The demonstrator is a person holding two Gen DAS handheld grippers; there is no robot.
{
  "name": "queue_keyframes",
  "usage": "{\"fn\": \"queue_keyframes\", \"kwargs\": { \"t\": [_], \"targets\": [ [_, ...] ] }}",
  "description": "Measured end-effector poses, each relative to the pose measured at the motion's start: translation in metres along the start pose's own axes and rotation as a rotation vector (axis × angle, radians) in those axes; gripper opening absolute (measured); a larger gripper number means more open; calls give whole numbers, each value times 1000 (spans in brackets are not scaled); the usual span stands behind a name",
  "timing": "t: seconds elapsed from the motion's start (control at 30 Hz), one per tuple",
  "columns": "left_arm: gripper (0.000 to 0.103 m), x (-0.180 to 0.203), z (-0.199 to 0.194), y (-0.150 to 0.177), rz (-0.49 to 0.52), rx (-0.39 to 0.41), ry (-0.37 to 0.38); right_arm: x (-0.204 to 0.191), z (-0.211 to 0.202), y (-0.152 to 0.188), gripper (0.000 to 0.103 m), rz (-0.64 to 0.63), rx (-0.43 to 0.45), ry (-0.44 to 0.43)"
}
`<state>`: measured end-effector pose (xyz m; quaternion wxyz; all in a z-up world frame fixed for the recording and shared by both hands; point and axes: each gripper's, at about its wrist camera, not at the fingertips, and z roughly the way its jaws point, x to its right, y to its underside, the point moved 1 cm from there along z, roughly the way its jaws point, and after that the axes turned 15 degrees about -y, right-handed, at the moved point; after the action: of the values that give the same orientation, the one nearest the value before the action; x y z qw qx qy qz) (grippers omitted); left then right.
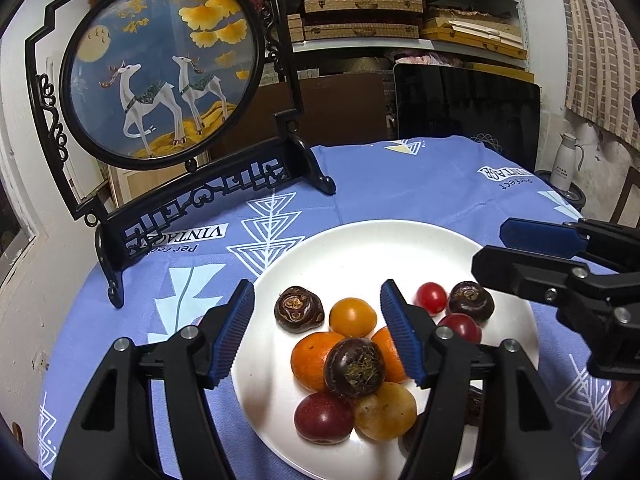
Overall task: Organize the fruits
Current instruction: 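Move both open tools back toward the remaining fruits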
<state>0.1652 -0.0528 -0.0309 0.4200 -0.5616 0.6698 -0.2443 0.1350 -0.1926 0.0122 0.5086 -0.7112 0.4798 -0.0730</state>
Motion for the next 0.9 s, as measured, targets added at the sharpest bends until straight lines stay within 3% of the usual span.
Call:
{"fn": "queue_keyframes", "kwargs": {
  "t": [0.17, 0.23, 0.43, 0.7, 0.9],
  "targets": [
    [68, -11, -21, 0, -24, 36, 6, -16, -28, 8, 61, -2, 42, -8],
    [75, -18, -32, 5, -38, 52, 6, -26, -42, 22, 61, -41, 12, 24],
    [79, -43, -62, 39, -62, 30, 49, -49, -75, 74, 61, -126, -127, 81],
    [83, -69, -86, 88, -34, -51, 89, -63, -47, 139, 61, -177, -352, 69],
    [87, -60, -109, 117, 79, -56, 160, -49, -20, 142, 59, -90, -391, -6]
  ]
}}
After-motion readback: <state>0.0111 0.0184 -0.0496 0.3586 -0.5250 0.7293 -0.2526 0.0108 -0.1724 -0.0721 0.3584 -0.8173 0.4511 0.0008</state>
